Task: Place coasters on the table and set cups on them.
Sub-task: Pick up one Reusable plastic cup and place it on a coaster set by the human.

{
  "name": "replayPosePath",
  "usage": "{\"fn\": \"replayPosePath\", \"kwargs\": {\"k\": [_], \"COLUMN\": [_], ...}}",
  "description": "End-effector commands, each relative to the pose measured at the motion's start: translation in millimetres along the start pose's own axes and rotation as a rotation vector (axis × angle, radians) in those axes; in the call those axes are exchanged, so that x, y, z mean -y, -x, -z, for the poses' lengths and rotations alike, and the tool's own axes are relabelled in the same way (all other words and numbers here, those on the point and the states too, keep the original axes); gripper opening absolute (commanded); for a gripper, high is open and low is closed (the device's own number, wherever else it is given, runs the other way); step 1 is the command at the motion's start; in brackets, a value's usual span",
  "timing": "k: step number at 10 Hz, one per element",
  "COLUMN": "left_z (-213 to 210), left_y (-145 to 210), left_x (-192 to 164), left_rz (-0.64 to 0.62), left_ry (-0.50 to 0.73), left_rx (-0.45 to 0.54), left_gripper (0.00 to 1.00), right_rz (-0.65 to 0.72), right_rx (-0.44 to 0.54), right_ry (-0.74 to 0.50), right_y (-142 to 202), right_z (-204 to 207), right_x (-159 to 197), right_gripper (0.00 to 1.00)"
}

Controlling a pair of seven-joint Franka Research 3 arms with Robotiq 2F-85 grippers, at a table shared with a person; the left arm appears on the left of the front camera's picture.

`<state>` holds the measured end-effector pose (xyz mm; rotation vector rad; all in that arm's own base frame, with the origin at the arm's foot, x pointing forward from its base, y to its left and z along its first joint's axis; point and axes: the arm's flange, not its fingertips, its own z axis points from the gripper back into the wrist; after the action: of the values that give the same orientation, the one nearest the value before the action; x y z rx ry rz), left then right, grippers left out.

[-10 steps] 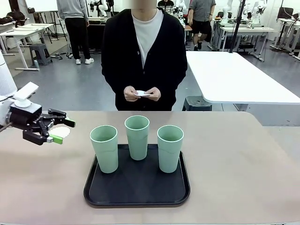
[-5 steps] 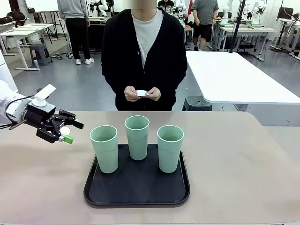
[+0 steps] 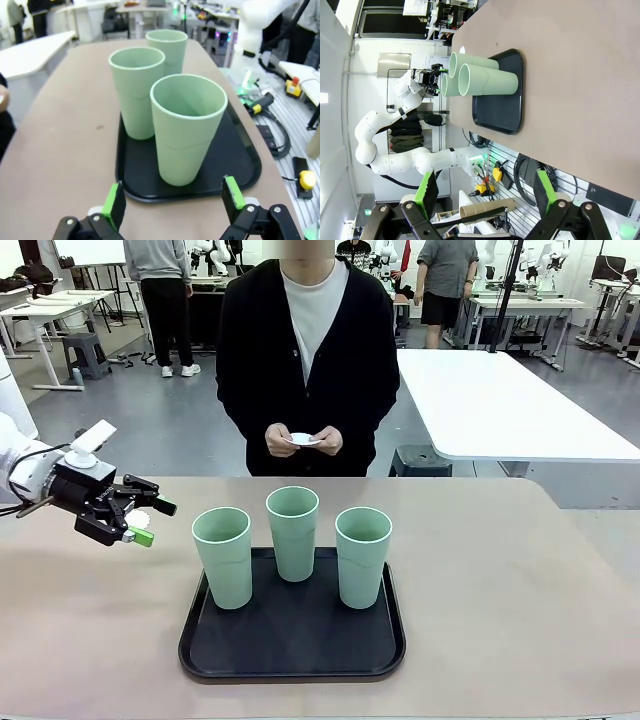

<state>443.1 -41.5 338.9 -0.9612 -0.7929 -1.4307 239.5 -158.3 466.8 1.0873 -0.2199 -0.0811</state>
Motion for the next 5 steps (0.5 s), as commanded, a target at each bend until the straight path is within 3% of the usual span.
{"fn": "replayPosePath", "kwargs": {"k": [1, 3, 5], "left_z": [-0.1, 14.8, 23.0], "left_y": [0.0, 12.2, 20.6], "left_x": [0.0, 1.3, 6.8], "left_rz": [0.000, 0.076, 0.121], "left_ry": [0.000, 0.000, 0.008], "left_rx": [0.000, 0.002, 0.070], "left_gripper": [1.00, 1.00, 1.00], "right_rz": [-0.002, -0.002, -0.002], "right_rx": [-0.004, -0.004, -0.004], "right_ry": [-0.008, -0.008, -0.008], "right_y": [-0.1, -0.1, -0.1], "right_z": [-0.3, -0.3, -0.3], "right_x": [0.1, 0.1, 0.1], "right_gripper": [1.00, 1.00, 1.00]}}
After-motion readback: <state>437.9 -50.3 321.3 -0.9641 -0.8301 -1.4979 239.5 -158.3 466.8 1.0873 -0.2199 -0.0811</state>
